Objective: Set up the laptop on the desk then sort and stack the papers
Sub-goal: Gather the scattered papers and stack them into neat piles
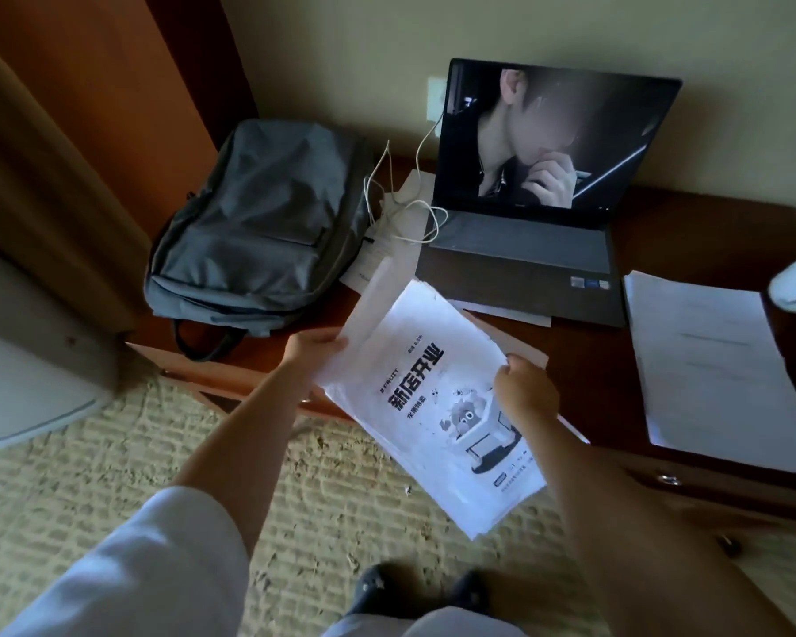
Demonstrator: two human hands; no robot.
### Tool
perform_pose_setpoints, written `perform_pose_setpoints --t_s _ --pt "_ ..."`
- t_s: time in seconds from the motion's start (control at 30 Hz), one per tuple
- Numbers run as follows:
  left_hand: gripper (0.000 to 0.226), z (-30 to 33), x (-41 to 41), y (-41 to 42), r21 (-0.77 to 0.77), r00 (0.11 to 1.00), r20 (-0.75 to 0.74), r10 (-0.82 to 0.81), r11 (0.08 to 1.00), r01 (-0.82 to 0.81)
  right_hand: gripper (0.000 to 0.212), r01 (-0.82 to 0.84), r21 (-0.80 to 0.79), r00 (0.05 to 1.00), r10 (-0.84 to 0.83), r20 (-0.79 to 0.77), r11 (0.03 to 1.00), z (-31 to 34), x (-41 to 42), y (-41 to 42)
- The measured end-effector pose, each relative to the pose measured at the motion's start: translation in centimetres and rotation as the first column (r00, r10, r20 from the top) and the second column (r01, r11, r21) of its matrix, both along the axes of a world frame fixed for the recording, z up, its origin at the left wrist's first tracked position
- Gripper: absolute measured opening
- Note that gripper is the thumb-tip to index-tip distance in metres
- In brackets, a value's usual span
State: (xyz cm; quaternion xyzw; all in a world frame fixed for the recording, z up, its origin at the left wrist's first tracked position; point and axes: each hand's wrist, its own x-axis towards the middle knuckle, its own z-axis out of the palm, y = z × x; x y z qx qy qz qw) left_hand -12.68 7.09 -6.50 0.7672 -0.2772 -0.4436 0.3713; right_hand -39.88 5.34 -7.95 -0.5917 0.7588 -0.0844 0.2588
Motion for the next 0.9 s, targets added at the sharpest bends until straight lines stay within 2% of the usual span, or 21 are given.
perform_pose_setpoints --t_s 0.17,0.3,0.37,0.5,0.53,0.57,0.63,0.67,0.73,0.8,0.9 --pt "0.029 -1.7 -0.4 -2.0 0.053 0.993 0.112 -0.021 0.998 0.016 0.027 -0.093 -0.199 0.995 0.082 -0.063 0.976 -1.1 1.8 -2.6" --pt "0.026 -2.5 -0.4 -3.1 0.099 0.998 0.062 0.034 0.994 -0.040 0.015 -0.085 -0.293 0.993 0.056 -0.107 0.952 -2.0 3.6 -5.1" --pt "0.031 -3.0 -0.4 -3.3 0.165 0.997 0.069 0.025 0.986 -0.036 0.022 -0.127 -0.241 0.984 0.091 -0.155 0.962 -3.0 3.9 -6.0" --pt "0.034 -3.1 -0.3 -2.7 0.265 0.997 0.074 0.012 0.964 -0.031 0.038 -0.218 -0.032 0.950 0.205 -0.235 0.975 -4.6 3.7 -6.6" --pt "0.041 -3.4 -0.2 -2.4 0.266 0.994 0.067 0.082 0.959 -0.097 0.041 -0.222 0.003 0.946 0.216 -0.241 0.975 -4.5 3.5 -6.8" --pt "0.045 -3.5 -0.1 -2.0 0.241 0.975 0.033 0.219 0.945 -0.220 0.044 -0.225 0.028 0.944 0.224 -0.242 0.974 -4.4 3.5 -7.0" --pt "0.046 -3.7 -0.8 -0.8 0.180 0.828 -0.103 0.551 0.829 -0.529 0.052 -0.203 0.081 0.951 0.217 -0.220 0.976 -3.9 3.3 -7.6" --pt "0.040 -3.8 -1.6 -0.3 0.183 0.748 -0.180 0.639 0.769 -0.613 0.054 -0.193 0.119 0.954 0.214 -0.211 0.974 -3.6 3.3 -7.8" --pt "0.027 -3.4 -3.9 0.7 0.233 0.713 -0.258 0.652 0.758 -0.609 0.040 -0.221 0.161 0.949 0.250 -0.194 0.962 -3.1 3.1 -7.9" --pt "0.029 -3.2 -5.8 1.6 0.306 0.727 -0.274 0.630 0.773 -0.556 0.026 -0.246 0.186 0.958 0.268 -0.103 0.951 -2.9 3.0 -7.5" --pt "0.028 -2.3 -6.9 1.3 0.335 0.751 -0.207 0.627 0.766 -0.548 0.028 -0.226 0.162 0.973 0.213 0.092 0.961 -2.0 3.3 -6.4"
